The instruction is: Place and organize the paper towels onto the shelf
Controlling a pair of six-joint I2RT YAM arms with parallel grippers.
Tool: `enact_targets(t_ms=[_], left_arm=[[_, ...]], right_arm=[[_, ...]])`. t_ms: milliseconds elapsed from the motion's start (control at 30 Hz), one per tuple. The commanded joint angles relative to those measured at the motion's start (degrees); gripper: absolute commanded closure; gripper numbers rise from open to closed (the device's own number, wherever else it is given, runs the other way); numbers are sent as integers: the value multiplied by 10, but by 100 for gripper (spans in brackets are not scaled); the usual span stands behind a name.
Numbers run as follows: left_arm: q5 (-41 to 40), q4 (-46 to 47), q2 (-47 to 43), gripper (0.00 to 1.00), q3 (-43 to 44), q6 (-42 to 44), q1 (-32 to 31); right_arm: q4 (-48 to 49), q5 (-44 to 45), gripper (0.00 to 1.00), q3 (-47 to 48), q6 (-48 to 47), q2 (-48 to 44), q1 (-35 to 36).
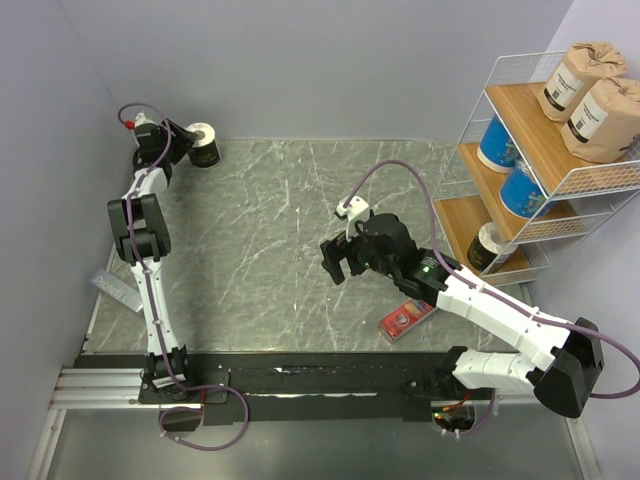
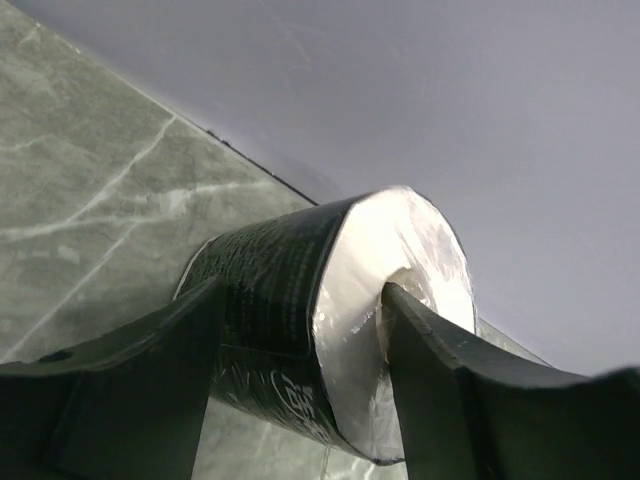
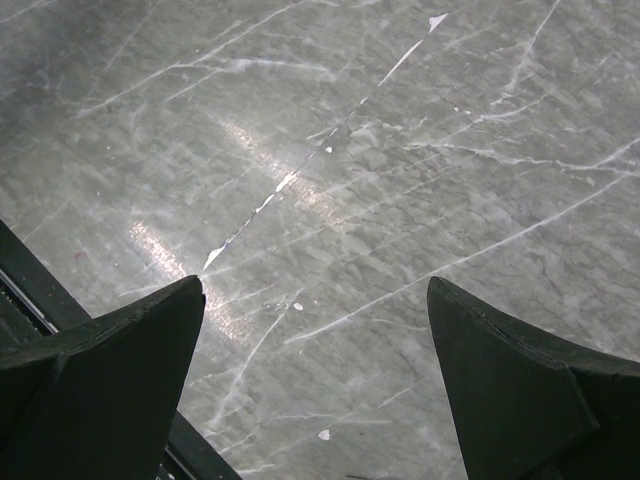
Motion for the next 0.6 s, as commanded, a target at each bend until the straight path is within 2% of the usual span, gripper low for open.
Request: enact_targets(t_ms=[0,367,567], left_arm=[[38,-18,-63,38,-29,12,-8],[100,-102,-157,40,-112,54,-53],[105,-109,-261,39,-241,76,-113]], right_arm=[[24,5,0,13,-7,0,3],[-24,29,1,32,-11,-34,3],[-51,55,0,29,2,-68,3]])
